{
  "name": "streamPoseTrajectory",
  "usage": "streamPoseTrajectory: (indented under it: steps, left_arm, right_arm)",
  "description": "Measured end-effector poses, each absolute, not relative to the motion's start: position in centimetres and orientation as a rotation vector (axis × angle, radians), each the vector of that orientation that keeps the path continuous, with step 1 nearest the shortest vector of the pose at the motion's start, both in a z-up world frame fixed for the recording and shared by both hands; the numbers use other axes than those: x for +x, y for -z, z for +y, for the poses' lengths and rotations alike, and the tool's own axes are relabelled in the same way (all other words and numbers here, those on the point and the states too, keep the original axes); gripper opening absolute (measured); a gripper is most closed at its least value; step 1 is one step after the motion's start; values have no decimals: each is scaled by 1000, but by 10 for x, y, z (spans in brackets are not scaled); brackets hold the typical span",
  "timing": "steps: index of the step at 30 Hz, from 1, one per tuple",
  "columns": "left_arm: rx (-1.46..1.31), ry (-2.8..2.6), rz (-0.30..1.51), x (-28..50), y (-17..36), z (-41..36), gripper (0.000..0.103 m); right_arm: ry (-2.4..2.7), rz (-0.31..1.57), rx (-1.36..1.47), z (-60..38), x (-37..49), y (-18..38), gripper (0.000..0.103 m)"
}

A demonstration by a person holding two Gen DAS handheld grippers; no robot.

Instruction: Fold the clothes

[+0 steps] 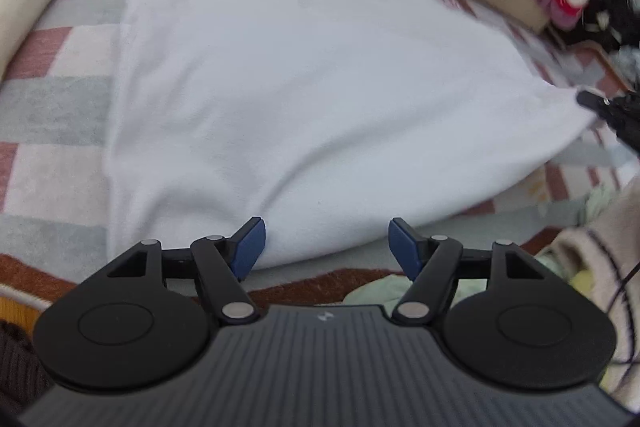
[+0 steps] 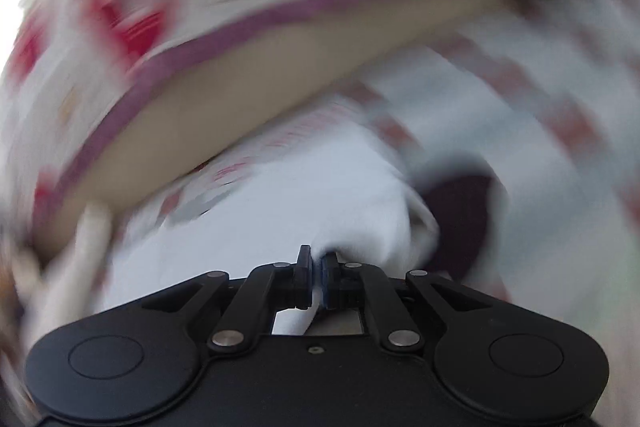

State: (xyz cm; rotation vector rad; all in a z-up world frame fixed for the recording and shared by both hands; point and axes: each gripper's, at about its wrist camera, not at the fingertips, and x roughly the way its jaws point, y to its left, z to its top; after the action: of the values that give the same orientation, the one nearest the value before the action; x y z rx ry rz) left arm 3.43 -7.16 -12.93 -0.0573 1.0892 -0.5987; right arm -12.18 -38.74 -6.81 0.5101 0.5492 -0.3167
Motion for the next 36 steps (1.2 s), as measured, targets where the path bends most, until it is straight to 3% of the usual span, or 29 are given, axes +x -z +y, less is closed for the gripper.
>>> streamPoseTrajectory:
  steps: [8,12,16,23,25,30,36]
  left_arm:
    - [-269,477,927,42,94,-2,68]
    - [-247,331,945,48,102,10,68]
    - [-257,343,967,48,121,6,68]
    - [-39,202,1031,47,140,3,68]
    - [69,116,1070,49,144,0,73]
    - [-19,150,967,42,116,7,53]
    - [-387,332,873,48,100,17,53]
  right_arm:
    - [-240,459,70,-268,-36,-5,6]
    - [-543,707,114,-216,14,38,6]
    - [-519,915,51,-190,45,122,6]
    - [-535,821,117,-209,24,142,7]
    - [-554,797,117,-209,24,140,7]
    - [-640,739,92,-193,13,137,7]
    - [-660,780,115,-191,14,145,7]
